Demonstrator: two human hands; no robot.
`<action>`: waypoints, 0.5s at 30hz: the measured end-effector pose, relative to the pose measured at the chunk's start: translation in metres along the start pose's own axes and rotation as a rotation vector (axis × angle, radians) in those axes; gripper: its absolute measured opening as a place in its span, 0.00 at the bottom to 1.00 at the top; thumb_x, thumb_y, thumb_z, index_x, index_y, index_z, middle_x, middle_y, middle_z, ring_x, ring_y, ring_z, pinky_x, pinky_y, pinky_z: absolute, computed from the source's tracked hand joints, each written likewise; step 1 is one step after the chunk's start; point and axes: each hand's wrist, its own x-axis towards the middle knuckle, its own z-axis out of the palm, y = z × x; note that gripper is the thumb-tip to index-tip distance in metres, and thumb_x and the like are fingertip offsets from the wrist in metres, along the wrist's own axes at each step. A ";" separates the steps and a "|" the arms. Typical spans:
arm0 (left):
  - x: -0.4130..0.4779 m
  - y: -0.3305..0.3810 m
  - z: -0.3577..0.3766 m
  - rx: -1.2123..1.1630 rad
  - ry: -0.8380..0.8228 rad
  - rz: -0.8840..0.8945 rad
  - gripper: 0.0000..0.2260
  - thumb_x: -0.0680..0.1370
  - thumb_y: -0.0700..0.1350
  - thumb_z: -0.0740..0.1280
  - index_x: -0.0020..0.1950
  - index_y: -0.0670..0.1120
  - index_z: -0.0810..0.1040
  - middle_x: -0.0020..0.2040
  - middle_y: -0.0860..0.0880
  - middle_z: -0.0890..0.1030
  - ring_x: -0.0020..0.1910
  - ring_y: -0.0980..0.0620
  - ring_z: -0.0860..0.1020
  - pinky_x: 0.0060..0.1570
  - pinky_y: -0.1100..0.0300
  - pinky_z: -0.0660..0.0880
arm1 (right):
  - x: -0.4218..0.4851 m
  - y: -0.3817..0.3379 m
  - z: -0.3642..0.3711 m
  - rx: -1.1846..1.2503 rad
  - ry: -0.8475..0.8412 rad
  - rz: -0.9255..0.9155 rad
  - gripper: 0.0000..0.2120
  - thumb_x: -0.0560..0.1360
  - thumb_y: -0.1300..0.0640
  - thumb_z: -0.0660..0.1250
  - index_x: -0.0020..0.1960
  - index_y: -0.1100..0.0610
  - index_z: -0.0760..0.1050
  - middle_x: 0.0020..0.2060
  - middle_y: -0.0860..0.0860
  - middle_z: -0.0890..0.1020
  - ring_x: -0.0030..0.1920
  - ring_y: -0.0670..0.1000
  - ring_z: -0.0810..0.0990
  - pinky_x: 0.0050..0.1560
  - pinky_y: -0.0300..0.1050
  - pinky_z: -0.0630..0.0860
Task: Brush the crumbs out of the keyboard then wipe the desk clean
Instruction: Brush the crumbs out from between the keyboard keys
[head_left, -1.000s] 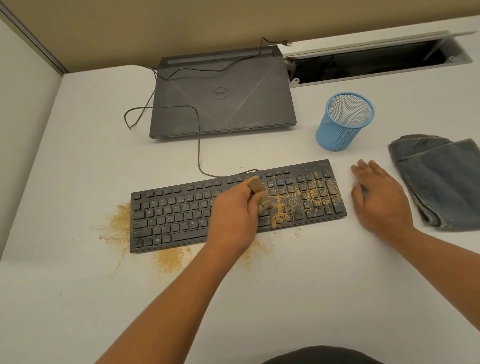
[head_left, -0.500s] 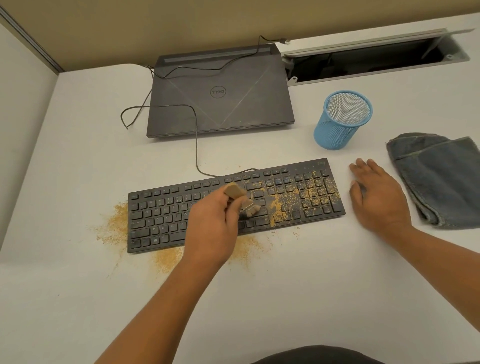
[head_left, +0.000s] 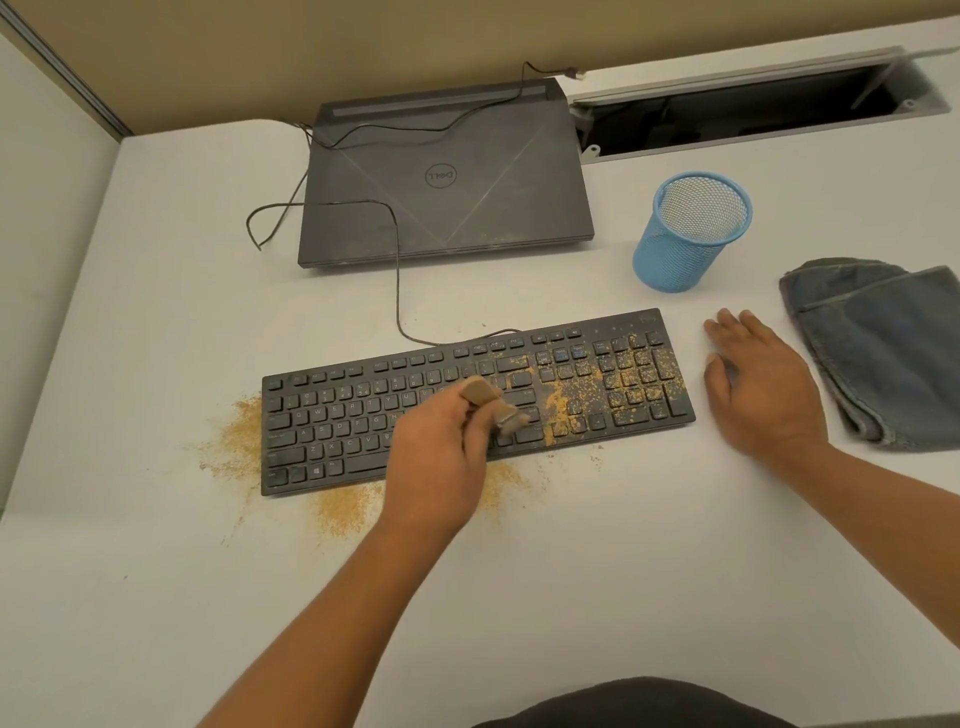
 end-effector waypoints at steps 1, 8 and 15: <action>-0.001 0.001 0.005 0.013 -0.040 0.013 0.06 0.80 0.45 0.66 0.49 0.49 0.82 0.39 0.58 0.81 0.36 0.62 0.76 0.36 0.73 0.66 | 0.000 0.000 0.000 0.001 0.000 -0.001 0.26 0.77 0.51 0.53 0.71 0.59 0.72 0.71 0.55 0.73 0.74 0.57 0.67 0.73 0.55 0.65; -0.009 0.007 -0.015 0.026 0.083 0.122 0.06 0.80 0.47 0.65 0.48 0.50 0.82 0.41 0.59 0.82 0.37 0.61 0.77 0.38 0.73 0.70 | 0.000 -0.001 0.000 0.011 0.008 -0.002 0.26 0.77 0.50 0.52 0.70 0.59 0.73 0.71 0.56 0.73 0.73 0.57 0.68 0.73 0.55 0.66; -0.028 -0.011 -0.021 0.044 0.206 -0.015 0.07 0.79 0.44 0.68 0.42 0.55 0.77 0.32 0.64 0.76 0.33 0.61 0.77 0.31 0.71 0.70 | 0.000 -0.001 -0.001 0.005 0.000 0.001 0.27 0.77 0.50 0.52 0.71 0.59 0.73 0.71 0.55 0.73 0.73 0.57 0.67 0.72 0.57 0.66</action>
